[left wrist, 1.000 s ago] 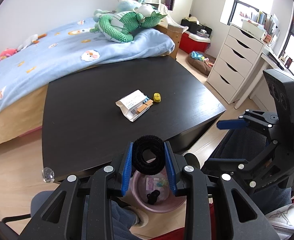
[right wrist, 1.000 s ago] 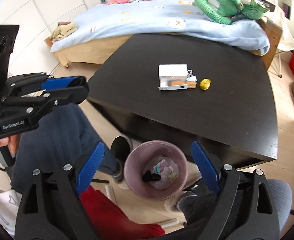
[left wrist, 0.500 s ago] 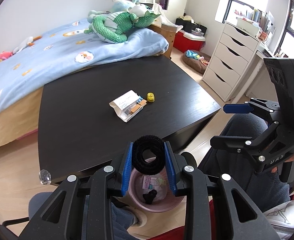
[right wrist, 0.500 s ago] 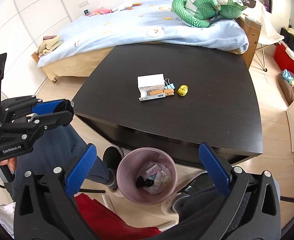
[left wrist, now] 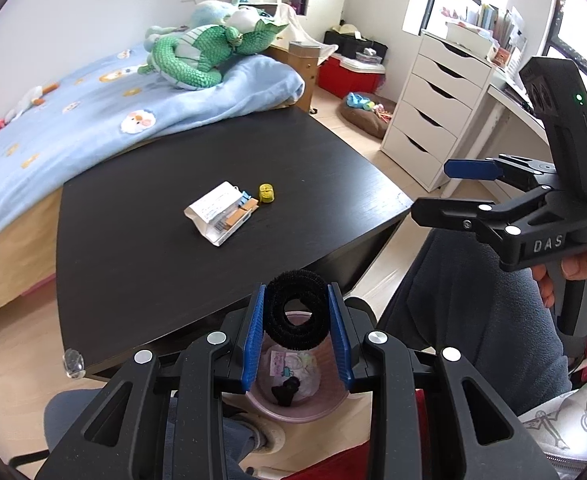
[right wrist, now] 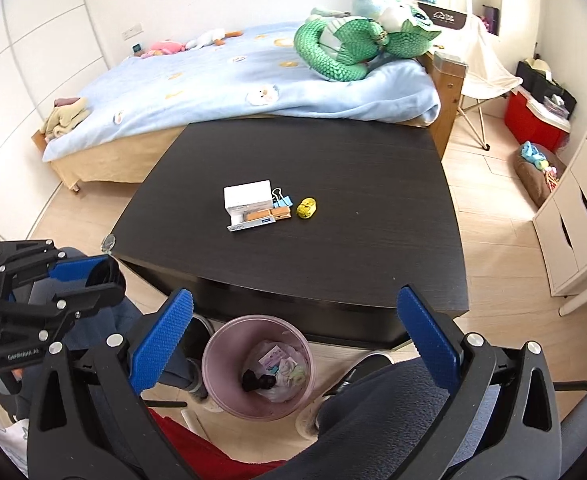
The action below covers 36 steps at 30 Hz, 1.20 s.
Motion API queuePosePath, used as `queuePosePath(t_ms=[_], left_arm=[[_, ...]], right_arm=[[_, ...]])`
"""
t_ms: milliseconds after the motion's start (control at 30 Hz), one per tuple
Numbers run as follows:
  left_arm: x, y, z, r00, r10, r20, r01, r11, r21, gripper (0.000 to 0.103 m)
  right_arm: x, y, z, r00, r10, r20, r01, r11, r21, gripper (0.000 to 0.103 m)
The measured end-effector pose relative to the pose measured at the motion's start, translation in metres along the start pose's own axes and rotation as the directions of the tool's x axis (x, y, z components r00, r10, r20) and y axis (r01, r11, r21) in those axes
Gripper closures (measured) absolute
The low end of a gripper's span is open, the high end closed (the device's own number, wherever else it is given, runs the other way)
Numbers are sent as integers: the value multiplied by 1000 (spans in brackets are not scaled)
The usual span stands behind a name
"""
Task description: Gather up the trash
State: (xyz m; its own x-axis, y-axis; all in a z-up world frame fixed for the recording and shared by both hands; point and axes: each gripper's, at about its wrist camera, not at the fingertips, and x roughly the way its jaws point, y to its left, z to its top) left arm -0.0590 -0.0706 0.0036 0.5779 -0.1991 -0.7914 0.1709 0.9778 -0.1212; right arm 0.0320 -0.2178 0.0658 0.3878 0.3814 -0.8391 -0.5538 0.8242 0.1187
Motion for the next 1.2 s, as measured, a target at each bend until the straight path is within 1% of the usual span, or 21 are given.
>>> queuePosePath(t_ms=[133, 233, 267, 300, 333, 367, 400, 500, 600, 667, 933, 1200], left_arm=[[2, -3, 1, 1000, -18, -10, 18, 1000, 5, 72], [5, -4, 0, 999, -24, -21, 25, 1000, 8, 67], [7, -4, 0, 999, -21, -25, 21, 1000, 8, 55], [7, -4, 0, 1000, -18, -23, 18, 1000, 5, 38], [8, -3, -1, 1000, -22, -17, 21, 1000, -3, 30], [9, -2, -1, 1000, -20, -15, 20, 1000, -12, 17], [9, 0, -2, 1000, -13, -11, 13, 1000, -18, 14], [11, 5, -2, 1000, 21, -18, -22, 999, -44, 11], [9, 12, -3, 999, 49, -9, -50, 997, -67, 8], [8, 15, -3, 998, 58, -6, -59, 995, -79, 8], [5, 23, -3, 997, 70, 8, -69, 992, -108, 8], [6, 28, -1, 997, 76, 7, -74, 989, -126, 8]], right_arm=[[-2, -5, -1, 1000, -2, 2, 2, 1000, 14, 3], [-2, -7, -2, 1000, -2, 2, 2, 1000, 21, 3], [-2, -7, -2, 1000, -2, 2, 1, 1000, 22, 3], [-2, -7, -2, 1000, 0, 2, 0, 1000, 23, 3], [-1, -7, -2, 1000, 1, 1, -1, 1000, 24, 3], [-1, -7, -2, 1000, 3, 0, -3, 1000, 25, 3], [-1, -7, -2, 1000, 4, 0, -4, 1000, 25, 3], [0, -6, -3, 1000, 8, -3, -8, 1000, 24, 3], [3, -5, -3, 1000, 10, -6, -10, 1000, 23, 3], [4, -4, -3, 1000, 16, -8, -15, 1000, 22, 3], [9, 1, -3, 999, 34, -25, -34, 999, 6, 3], [16, 3, -3, 998, 49, -45, -48, 999, 4, 3]])
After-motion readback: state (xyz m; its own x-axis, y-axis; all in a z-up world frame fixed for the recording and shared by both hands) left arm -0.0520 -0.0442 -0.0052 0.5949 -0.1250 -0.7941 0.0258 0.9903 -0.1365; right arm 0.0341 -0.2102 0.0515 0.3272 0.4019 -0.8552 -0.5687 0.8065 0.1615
